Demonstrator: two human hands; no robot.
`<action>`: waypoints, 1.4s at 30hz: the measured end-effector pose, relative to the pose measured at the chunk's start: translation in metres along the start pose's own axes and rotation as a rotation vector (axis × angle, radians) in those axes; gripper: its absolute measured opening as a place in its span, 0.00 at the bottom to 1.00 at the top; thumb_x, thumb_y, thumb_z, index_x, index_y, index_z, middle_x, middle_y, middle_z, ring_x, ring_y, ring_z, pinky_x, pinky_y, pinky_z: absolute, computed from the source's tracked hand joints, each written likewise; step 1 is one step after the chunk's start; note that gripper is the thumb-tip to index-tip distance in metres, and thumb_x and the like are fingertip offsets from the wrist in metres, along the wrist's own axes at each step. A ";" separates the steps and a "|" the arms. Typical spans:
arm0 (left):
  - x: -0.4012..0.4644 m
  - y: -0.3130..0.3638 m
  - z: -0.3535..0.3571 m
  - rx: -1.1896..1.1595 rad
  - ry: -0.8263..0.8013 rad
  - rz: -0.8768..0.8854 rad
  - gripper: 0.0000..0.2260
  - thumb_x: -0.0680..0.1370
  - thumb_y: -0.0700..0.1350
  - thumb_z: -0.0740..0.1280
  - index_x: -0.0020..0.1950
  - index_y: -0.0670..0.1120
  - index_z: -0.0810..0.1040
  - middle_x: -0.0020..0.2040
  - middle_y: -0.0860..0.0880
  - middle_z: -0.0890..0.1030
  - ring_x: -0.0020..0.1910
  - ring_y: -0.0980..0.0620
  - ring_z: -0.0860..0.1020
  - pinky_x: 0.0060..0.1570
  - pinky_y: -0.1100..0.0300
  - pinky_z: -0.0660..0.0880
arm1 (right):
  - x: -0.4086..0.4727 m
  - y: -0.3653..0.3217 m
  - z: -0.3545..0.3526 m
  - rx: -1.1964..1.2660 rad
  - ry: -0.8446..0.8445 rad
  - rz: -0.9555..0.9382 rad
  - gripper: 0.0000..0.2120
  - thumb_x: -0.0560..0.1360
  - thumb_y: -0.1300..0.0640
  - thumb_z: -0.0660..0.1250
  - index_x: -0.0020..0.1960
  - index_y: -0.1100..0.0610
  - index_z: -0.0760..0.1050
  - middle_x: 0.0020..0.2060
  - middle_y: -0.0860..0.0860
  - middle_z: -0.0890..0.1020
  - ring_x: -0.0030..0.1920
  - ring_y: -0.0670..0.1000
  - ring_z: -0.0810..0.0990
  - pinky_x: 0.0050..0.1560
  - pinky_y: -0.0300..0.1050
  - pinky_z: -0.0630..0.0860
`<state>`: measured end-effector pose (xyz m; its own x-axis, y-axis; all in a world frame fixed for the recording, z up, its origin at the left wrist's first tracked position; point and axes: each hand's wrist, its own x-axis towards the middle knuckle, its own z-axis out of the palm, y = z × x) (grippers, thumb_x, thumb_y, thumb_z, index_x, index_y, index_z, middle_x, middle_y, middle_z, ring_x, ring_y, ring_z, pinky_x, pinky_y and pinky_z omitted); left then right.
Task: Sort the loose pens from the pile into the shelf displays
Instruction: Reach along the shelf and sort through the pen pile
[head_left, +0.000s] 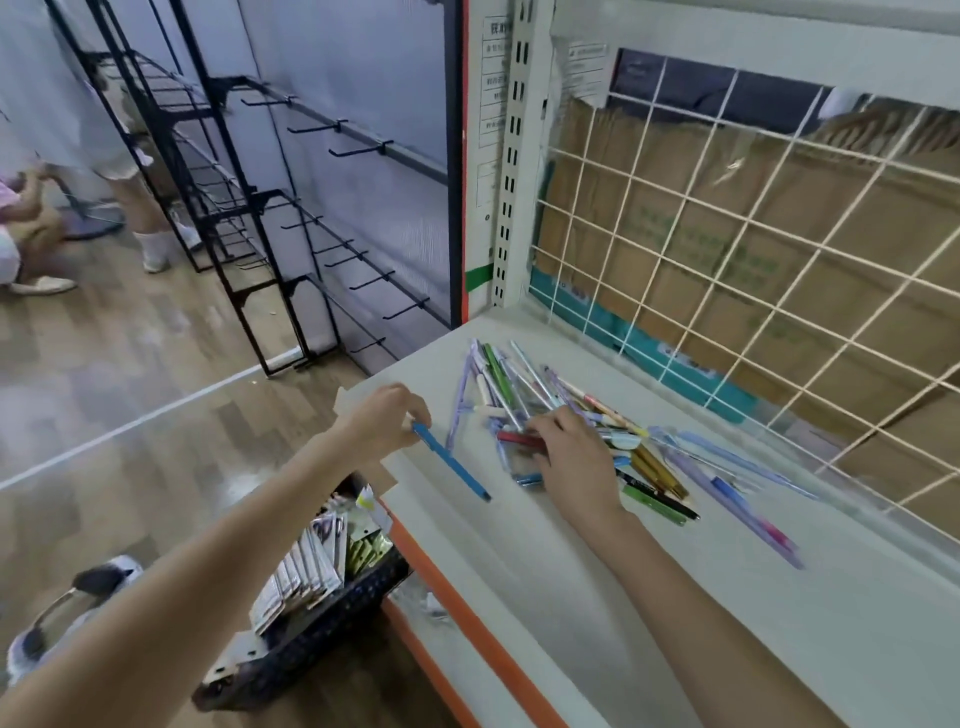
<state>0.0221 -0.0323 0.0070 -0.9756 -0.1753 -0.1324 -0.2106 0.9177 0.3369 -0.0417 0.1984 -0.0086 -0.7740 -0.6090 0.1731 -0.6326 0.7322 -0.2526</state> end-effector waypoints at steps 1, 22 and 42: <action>0.002 0.000 -0.001 0.017 -0.015 0.030 0.08 0.74 0.39 0.69 0.53 0.46 0.80 0.52 0.47 0.75 0.54 0.50 0.73 0.53 0.63 0.67 | 0.001 0.001 0.001 0.009 0.003 0.000 0.16 0.76 0.65 0.63 0.62 0.55 0.71 0.57 0.52 0.72 0.56 0.53 0.72 0.54 0.44 0.67; -0.039 0.026 -0.002 -1.175 0.266 0.005 0.03 0.75 0.34 0.67 0.45 0.41 0.75 0.38 0.44 0.83 0.36 0.52 0.83 0.37 0.63 0.79 | -0.024 0.000 -0.016 0.320 0.016 0.201 0.15 0.75 0.59 0.67 0.62 0.54 0.76 0.52 0.51 0.81 0.52 0.49 0.77 0.51 0.37 0.69; -0.164 0.262 0.068 -1.181 -0.036 0.324 0.04 0.75 0.40 0.68 0.46 0.48 0.75 0.42 0.44 0.79 0.29 0.52 0.81 0.31 0.59 0.80 | -0.298 0.036 -0.123 1.195 0.511 0.670 0.08 0.71 0.69 0.69 0.49 0.63 0.76 0.32 0.49 0.79 0.39 0.52 0.82 0.38 0.40 0.77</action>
<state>0.1311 0.2609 0.0536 -0.9951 0.0283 0.0947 0.0955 0.0263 0.9951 0.1627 0.4434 0.0477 -0.9945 0.0950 -0.0450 0.0442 -0.0102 -0.9990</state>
